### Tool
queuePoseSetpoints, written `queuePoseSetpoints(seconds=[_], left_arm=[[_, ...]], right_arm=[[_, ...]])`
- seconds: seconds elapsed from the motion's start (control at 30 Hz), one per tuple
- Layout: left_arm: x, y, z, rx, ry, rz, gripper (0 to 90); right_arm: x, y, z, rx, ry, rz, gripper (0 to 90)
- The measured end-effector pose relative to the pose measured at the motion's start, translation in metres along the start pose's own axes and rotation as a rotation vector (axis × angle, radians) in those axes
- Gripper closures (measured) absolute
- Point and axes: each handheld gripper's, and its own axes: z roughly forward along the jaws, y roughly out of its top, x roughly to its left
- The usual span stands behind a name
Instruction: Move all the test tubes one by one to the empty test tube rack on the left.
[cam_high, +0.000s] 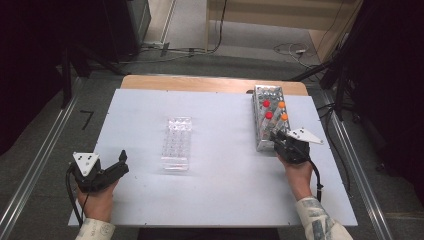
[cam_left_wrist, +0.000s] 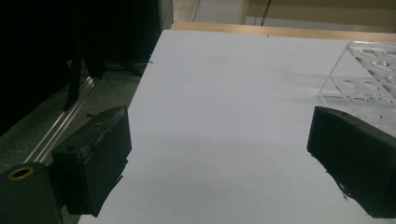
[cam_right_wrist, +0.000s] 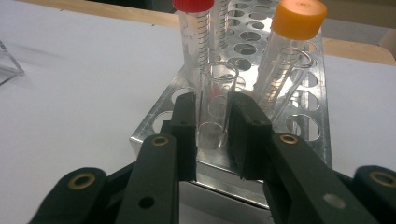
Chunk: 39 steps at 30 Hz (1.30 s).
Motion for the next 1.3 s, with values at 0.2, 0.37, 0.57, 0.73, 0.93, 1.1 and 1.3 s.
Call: queuePoseSetpoints(seconds=[0.2, 0.37, 0.57, 0.73, 0.93, 1.1, 1.3], left_arm=[[0.000, 0.000, 0.000, 0.000, 0.000, -0.001, 6.7], [0.000, 0.000, 0.000, 0.004, 0.001, 0.003, 6.7], [0.000, 0.000, 0.000, 0.005, -0.005, 0.003, 6.7], [-0.001, 0.000, 0.001, 0.013, -0.011, 0.005, 7.1], [-0.004, 0.001, 0.000, 0.013, -0.022, 0.015, 7.9], [-0.013, 0.003, -0.004, 0.015, -0.065, 0.030, 7.9], [-0.025, 0.007, -0.005, 0.027, -0.119, 0.036, 7.9]], right_arm=[[0.000, 0.002, 0.000, -0.007, 0.002, 0.006, 73.1], [-0.002, 0.011, -0.010, -0.045, 0.005, 0.021, 73.5], [-0.006, 0.023, -0.026, -0.097, 0.019, 0.051, 73.6], [-0.008, 0.034, -0.041, -0.137, 0.031, 0.061, 73.7], [-0.006, 0.039, -0.052, -0.157, 0.070, 0.060, 73.8], [0.004, 0.038, -0.056, -0.150, 0.108, 0.039, 73.8], [0.022, 0.035, -0.053, -0.122, 0.163, 0.005, 73.8]])
